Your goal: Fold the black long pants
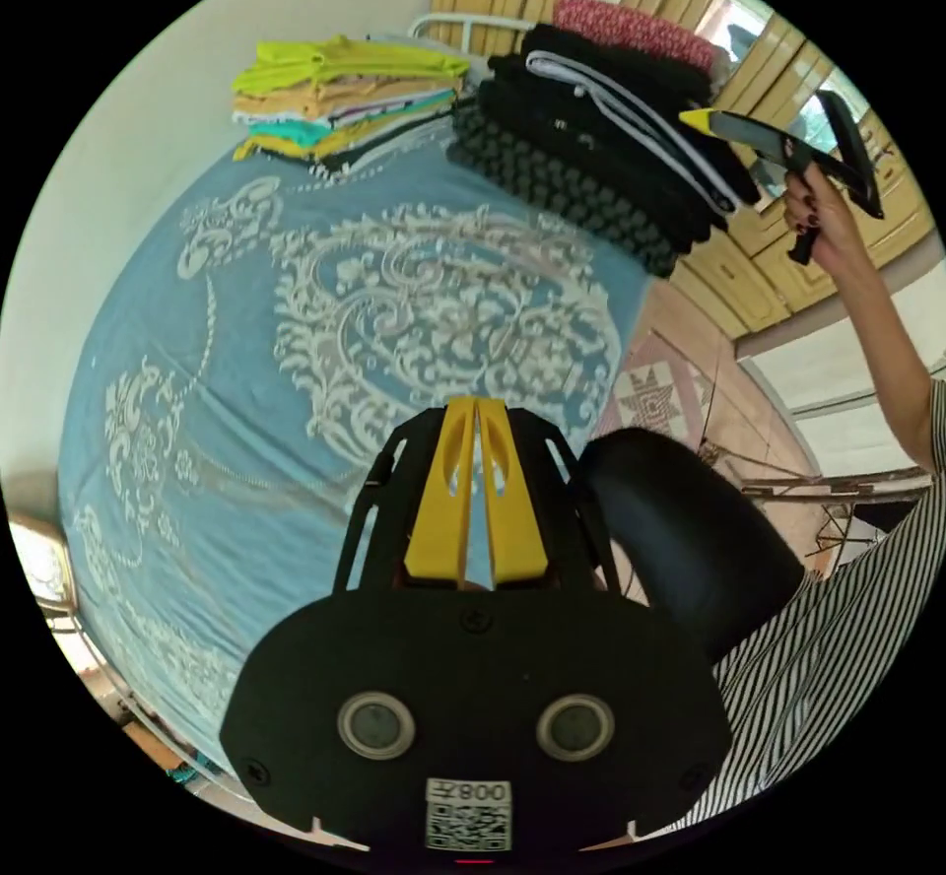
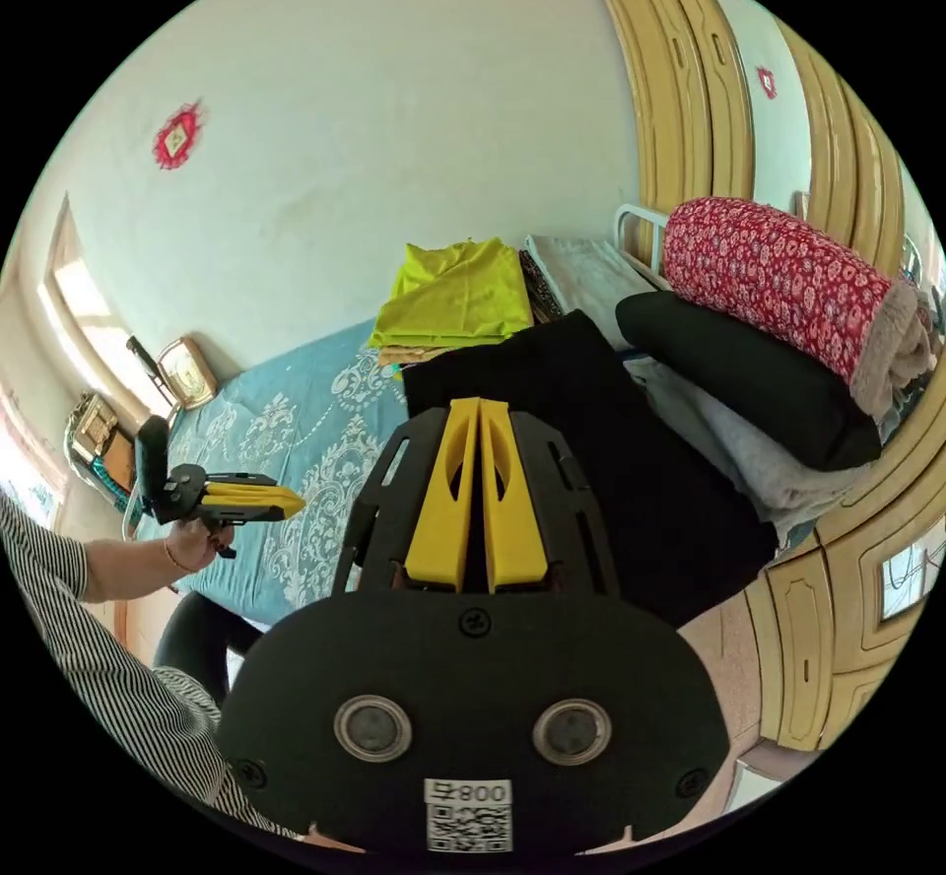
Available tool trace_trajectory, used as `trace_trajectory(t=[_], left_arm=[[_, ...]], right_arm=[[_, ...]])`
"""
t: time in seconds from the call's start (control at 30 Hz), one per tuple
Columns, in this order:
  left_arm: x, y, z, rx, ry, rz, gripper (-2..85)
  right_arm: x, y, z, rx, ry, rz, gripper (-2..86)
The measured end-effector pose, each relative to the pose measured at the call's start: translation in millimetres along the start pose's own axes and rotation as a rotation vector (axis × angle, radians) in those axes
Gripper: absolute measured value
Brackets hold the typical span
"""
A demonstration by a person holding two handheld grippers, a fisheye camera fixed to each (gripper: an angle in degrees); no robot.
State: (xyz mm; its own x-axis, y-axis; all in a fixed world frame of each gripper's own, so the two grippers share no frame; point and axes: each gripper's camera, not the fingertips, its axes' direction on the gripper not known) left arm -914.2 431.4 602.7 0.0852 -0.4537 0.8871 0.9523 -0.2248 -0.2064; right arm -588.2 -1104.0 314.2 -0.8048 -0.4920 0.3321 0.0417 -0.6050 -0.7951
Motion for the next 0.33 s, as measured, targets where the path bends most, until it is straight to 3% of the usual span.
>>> trace_trajectory(t=[0.17,0.23,0.33], left_arm=[[-2,119,70,-0.324,-0.160,-0.041,0.1],[-1,135,75,-0.261,-0.178,-0.053,0.1],[-3,141,93,-0.313,-0.206,-0.061,0.1]], right_arm=[[-70,53,116,-0.416,-0.016,-0.054,0.1],[-84,58,154,-0.516,-0.022,-0.063,0.1],[-96,54,195,-0.584,0.049,-0.019,0.1]])
